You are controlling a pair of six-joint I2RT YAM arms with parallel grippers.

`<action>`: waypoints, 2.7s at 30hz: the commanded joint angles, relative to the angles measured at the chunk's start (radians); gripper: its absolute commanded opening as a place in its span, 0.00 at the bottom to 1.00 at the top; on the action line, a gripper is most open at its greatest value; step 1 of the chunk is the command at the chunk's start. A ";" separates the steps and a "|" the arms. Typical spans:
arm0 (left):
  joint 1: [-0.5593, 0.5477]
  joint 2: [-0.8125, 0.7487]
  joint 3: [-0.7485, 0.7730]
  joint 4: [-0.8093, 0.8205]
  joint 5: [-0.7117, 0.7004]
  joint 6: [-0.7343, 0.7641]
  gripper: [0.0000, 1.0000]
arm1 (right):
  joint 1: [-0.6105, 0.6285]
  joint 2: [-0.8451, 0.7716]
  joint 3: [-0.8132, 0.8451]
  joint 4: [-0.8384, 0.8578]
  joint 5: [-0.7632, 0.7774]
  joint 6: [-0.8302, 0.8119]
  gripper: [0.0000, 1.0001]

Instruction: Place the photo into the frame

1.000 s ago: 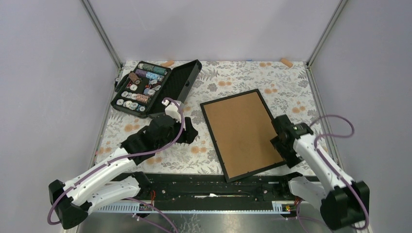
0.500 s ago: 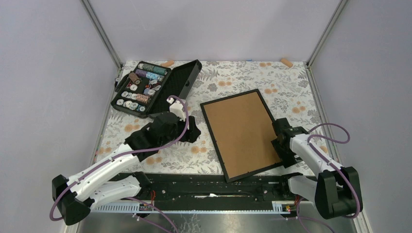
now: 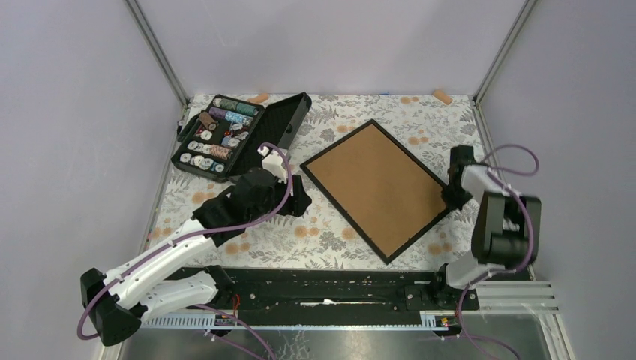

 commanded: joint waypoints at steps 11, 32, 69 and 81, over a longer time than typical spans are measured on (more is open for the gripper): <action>0.008 -0.103 0.043 0.001 -0.196 -0.024 0.72 | 0.625 0.338 0.726 -0.302 -0.309 -0.613 0.90; 0.009 -0.113 0.038 -0.025 -0.178 -0.073 0.72 | 0.935 0.564 0.703 -0.218 -0.309 -0.728 0.27; 0.001 0.495 -0.311 0.465 0.065 -0.925 0.57 | 0.968 0.241 0.341 0.046 -0.355 -0.576 0.34; -0.067 0.585 -0.375 0.518 -0.065 -1.056 0.53 | 0.973 0.246 0.272 0.127 -0.471 -0.564 0.34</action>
